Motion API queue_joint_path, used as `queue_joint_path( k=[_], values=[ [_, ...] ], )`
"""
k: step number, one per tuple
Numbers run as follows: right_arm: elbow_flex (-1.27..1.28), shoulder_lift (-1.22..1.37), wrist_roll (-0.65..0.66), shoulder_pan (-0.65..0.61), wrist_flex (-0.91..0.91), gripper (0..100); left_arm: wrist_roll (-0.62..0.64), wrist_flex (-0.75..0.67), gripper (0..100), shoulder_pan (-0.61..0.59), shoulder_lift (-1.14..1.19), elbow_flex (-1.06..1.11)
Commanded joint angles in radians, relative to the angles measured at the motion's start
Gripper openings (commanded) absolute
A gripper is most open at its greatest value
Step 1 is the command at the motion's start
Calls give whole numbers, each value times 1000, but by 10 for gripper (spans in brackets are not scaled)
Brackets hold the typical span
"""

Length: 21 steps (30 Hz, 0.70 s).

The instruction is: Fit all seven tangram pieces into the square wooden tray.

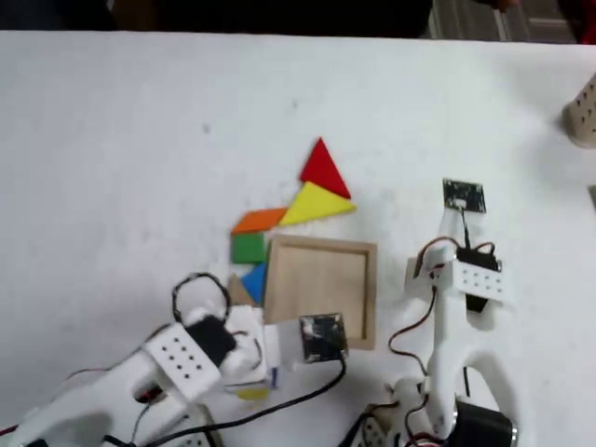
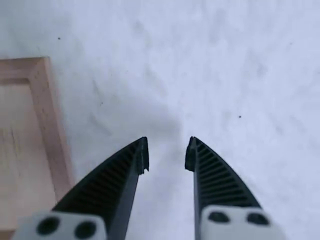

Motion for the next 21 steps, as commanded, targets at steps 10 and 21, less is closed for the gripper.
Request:
queue_joint_path(
  k=[10,21],
  values=[
    [-51,-12,9,51,-18,127,437,-54,232,-99,-4,20],
    [-51,-13,11,51,-18,128,284,-41,237,-441,-12,20]
  ],
)
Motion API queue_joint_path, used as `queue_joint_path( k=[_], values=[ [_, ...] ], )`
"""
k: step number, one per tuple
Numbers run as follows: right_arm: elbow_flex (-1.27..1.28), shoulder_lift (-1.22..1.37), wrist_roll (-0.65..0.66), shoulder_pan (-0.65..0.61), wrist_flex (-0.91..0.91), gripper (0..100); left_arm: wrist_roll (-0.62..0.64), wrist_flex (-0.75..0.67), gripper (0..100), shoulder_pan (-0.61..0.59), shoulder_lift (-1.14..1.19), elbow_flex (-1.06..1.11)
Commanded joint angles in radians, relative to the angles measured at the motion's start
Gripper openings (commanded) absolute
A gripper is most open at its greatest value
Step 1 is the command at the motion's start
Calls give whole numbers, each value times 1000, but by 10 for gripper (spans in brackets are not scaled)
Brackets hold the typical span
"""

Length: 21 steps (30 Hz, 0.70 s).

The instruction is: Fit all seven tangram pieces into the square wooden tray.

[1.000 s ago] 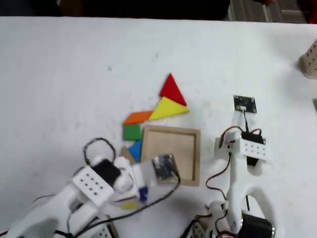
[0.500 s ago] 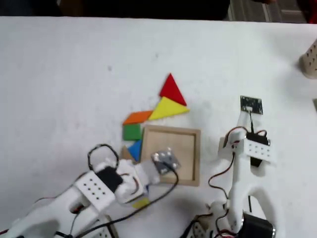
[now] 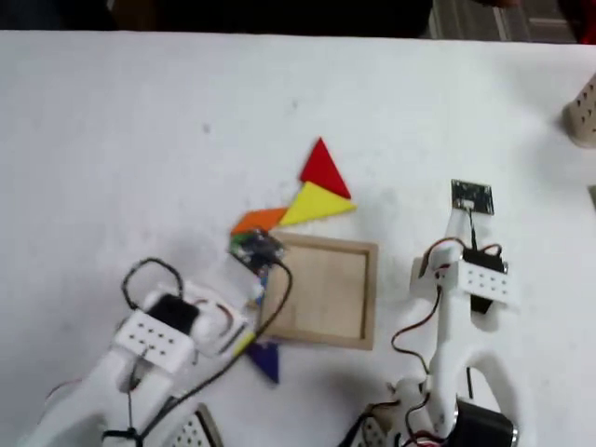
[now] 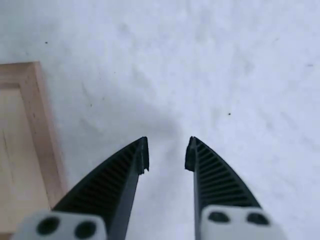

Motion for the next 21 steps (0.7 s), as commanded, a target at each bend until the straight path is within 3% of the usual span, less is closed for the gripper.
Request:
queue_joint_path(
  k=[1,10,18,21],
  values=[
    [-51,-13,11,15,-18,128,-46,0,235,-36,-1,-2],
    [-51,-13,11,15,-18,127,164,114,234,189,-2,-173],
    [-51,-5,12,15,-44,127,167,69,238,484,-1,-17],
    [-51,-4,14,15,-45,127,137,54,238,516,4,2]
  ],
)
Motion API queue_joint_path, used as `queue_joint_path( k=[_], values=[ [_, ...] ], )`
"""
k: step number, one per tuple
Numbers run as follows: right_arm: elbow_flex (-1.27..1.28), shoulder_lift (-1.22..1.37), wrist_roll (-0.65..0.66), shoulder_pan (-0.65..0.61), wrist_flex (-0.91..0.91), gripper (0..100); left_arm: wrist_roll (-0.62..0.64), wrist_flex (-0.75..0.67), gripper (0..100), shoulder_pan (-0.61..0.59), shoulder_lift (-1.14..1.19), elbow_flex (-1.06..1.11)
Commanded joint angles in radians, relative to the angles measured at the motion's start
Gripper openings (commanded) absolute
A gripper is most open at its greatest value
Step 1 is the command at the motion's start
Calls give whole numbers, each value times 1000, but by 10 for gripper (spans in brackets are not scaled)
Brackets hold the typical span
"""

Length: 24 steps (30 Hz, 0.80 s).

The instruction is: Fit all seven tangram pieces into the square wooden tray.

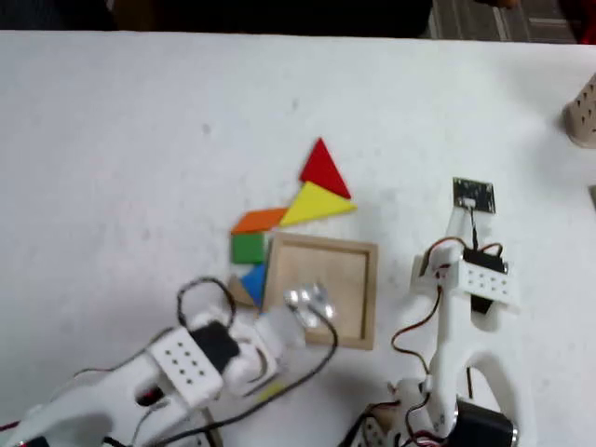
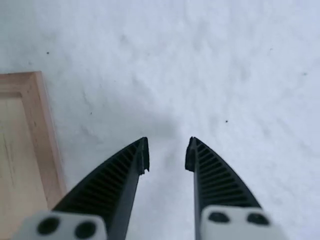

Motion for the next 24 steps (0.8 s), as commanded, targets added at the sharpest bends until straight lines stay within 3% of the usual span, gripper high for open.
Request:
queue_joint_path(
  k=[1,6,19,24],
  values=[
    [-51,-4,15,15,-18,127,-23,-32,238,38,-4,0],
    [-51,-4,17,15,-18,127,-46,-46,235,-117,-4,2],
    [-51,-4,17,15,-15,127,-351,-195,234,-725,-8,5],
    [-49,-4,17,15,-16,127,-325,-258,237,-811,-10,-14]
  ],
)
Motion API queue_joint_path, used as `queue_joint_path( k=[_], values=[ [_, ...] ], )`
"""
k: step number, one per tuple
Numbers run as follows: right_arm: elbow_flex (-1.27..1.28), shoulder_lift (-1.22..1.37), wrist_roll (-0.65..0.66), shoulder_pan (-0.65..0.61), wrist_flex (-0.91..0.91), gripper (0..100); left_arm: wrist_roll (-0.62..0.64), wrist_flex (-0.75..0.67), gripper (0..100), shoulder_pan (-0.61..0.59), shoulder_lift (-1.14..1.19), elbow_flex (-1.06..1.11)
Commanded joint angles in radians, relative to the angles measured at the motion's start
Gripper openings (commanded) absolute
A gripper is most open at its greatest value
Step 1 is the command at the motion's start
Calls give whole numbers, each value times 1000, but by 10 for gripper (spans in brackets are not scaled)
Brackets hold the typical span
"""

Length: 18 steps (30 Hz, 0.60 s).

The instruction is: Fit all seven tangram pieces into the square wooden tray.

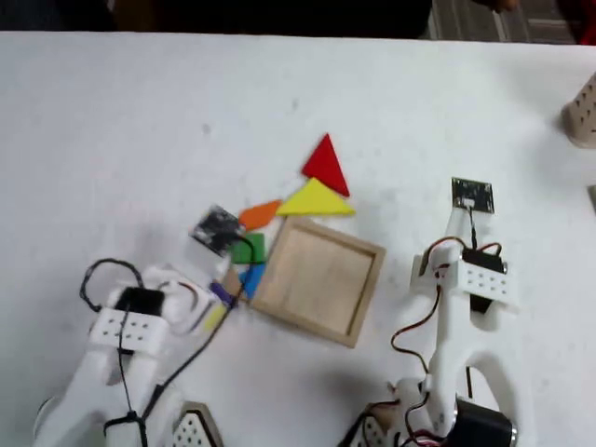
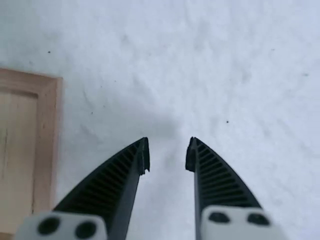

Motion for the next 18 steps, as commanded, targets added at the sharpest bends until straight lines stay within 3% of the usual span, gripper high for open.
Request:
queue_joint_path(
  k=[1,5,9,14,18],
  values=[
    [-49,-4,9,15,-16,127,31,-37,238,-35,-10,-37],
    [-49,-4,9,15,-16,127,-2,-9,259,-39,-10,-92],
    [-48,-4,9,15,-18,127,-199,77,343,-38,-10,-135],
    [-48,-4,9,15,-18,127,-379,38,358,-30,-1,-138],
    [-48,-4,9,15,-18,127,-305,-5,358,-30,1,-138]
  ],
)
